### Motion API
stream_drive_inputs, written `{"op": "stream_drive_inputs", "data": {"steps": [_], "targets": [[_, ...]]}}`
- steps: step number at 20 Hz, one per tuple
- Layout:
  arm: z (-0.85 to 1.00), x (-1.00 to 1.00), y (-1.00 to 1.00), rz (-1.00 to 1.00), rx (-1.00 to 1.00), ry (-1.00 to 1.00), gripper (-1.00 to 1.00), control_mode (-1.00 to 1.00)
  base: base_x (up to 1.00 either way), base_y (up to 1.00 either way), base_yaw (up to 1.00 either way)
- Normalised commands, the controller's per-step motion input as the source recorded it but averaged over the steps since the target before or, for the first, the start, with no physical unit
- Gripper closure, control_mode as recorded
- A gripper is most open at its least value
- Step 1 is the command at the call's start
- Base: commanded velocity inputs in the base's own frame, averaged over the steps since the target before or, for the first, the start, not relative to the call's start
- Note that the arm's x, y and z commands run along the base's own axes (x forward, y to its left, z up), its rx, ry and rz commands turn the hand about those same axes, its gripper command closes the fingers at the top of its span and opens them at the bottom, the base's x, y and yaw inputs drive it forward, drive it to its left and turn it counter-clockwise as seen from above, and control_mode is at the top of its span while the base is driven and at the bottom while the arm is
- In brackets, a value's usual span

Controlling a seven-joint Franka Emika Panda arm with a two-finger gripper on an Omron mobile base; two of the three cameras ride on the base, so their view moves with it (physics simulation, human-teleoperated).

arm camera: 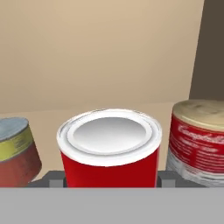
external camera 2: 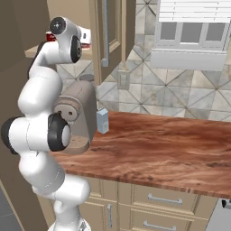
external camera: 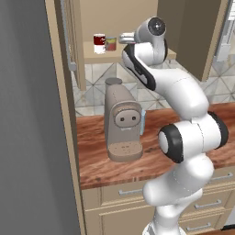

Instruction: Stack two cans on top of the other two cans in the cabinet.

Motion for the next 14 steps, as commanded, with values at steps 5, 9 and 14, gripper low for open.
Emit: {"op": "stream_drive_inputs", "data": {"steps": [5, 9, 14], "targets": [[0.09, -0.66, 0.00, 0.00, 0.00, -0.35, 1.00, -1.00, 0.00, 0.00, 0.00], [0.06, -0.53, -0.02, 0.08, 0.00, -0.30, 1.00, -1.00, 0.00, 0.00, 0.00], [0.33, -0.13, -0.09, 0.01, 0.00, -0.01, 1.00, -1.00, 0.00, 0.00, 0.00]]}}
